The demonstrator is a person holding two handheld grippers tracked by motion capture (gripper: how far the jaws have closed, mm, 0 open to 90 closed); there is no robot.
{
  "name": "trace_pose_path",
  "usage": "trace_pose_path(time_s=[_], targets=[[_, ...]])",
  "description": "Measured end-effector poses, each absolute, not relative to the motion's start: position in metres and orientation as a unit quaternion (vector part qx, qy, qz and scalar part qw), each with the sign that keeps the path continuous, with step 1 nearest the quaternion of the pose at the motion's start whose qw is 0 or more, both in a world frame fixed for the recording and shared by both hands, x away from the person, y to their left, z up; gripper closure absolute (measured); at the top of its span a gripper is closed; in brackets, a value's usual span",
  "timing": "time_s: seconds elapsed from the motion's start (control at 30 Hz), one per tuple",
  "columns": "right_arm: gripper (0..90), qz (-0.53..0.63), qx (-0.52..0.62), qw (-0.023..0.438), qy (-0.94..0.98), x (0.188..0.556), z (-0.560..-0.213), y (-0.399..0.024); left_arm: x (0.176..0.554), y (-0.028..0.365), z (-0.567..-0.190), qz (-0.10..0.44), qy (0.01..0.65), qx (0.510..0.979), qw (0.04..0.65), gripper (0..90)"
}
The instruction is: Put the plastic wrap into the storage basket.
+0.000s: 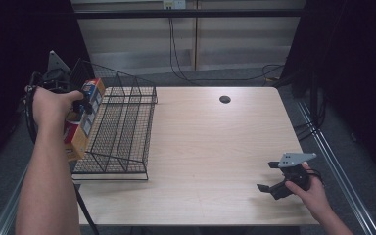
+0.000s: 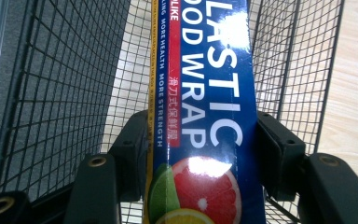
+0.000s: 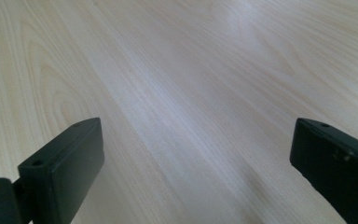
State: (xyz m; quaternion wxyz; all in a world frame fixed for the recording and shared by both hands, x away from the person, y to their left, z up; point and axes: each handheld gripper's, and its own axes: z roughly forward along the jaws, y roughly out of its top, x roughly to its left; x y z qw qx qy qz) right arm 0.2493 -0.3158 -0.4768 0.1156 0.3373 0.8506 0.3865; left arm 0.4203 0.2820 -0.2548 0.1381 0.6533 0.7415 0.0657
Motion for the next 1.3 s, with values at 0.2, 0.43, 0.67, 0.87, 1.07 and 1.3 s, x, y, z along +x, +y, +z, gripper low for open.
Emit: trace_pose_path(time_s=[0.2, 0.43, 0.67, 0.87, 1.07, 1.3], targets=[[3.0, 0.387, 0.339, 0.111, 0.85, 0.25, -0.477, -0.316, 0.423, 0.283, -0.264, 0.061, 0.747, 0.648, 0.134, 44.1], [3.0, 0.386, 0.339, 0.112, 0.85, 0.25, -0.478, -0.317, 0.425, 0.285, -0.271, 0.061, 0.746, 0.651, 0.128, 43.9], [3.0, 0.386, 0.34, 0.113, 0.85, 0.249, -0.477, -0.316, 0.428, 0.285, -0.278, 0.062, 0.747, 0.65, 0.122, 43.8], [3.0, 0.388, 0.34, 0.112, 0.85, 0.25, -0.477, -0.316, 0.43, 0.283, -0.281, 0.061, 0.75, 0.648, 0.119, 43.6], [3.0, 0.386, 0.34, 0.112, 0.85, 0.249, -0.477, -0.316, 0.433, 0.281, -0.287, 0.06, 0.752, 0.646, 0.116, 42.8], [3.0, 0.387, 0.339, 0.112, 0.85, 0.25, -0.477, -0.317, 0.435, 0.282, -0.286, 0.072, 0.757, 0.639, 0.116, 40.3]])
